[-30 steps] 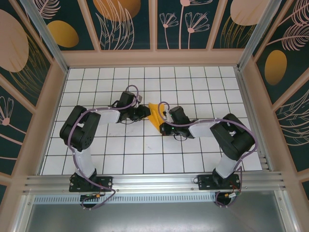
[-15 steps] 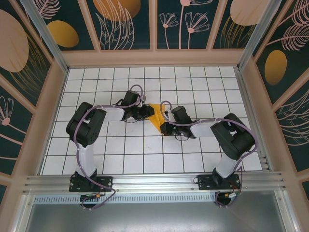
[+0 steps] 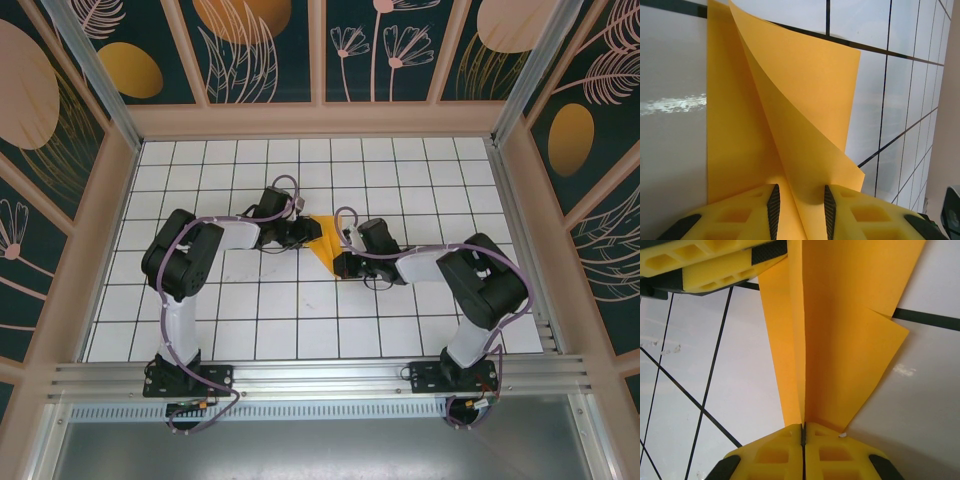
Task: Fold a paper plane with a square sheet of paper (fold left side to right side)
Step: Fourth fold the wing at the center of the table.
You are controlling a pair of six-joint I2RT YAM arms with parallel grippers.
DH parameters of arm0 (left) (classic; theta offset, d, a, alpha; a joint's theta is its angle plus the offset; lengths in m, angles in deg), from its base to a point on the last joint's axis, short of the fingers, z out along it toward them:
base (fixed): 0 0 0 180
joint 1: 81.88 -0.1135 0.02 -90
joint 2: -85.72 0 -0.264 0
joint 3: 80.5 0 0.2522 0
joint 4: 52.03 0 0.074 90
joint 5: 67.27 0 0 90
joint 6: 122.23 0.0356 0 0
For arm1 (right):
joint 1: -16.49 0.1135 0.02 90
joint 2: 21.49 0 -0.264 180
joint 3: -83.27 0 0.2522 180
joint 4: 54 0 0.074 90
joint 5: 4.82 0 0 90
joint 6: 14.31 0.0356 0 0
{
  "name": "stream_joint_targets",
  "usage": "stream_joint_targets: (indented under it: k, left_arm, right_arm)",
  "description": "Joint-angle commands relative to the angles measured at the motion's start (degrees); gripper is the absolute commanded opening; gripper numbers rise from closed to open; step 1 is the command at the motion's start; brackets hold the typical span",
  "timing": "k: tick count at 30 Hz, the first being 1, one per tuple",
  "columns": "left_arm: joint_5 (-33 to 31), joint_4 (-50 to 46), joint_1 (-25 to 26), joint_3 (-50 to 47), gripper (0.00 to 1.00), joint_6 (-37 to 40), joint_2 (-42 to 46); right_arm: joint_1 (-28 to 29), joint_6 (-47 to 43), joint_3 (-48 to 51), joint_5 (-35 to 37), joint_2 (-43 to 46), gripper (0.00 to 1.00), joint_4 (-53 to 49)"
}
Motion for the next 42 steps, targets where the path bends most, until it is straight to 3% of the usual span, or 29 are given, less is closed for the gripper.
stream_joint_targets:
  k: [1, 16, 27, 32, 42]
  left_arm:
    - [0.12, 0.85, 0.44, 1.04, 0.33, -0.57, -1.82]
    - [-1.13, -0.74, 0.44, 0.78, 0.33, 0.13, -2.36]
    - [-1.43, -1.43, 0.44, 1.04, 0.33, 0.48, -2.21]
    - [-1.53, -1.43, 0.44, 0.87, 0.32, 0.53, -2.09]
    - [-1.74, -1.6, 0.44, 0.62, 0.32, 0.81, -1.53]
  right_arm:
    - [-0.7, 0.29, 1.32, -1.97, -1.13, 0.1, 0.07]
    - [-1.4, -0.14, -0.86, -4.74, 0.62, 0.2, 0.73]
    - [-3.41, -1.16, -3.73, -6.36, 5.24, 0.36, -2.4]
    - [-5.3, -2.13, -7.95, -5.71, 3.38, 0.36, -6.71]
    - [-0.31, -1.31, -7.93, 1.49, 1.05, 0.4, -12.2]
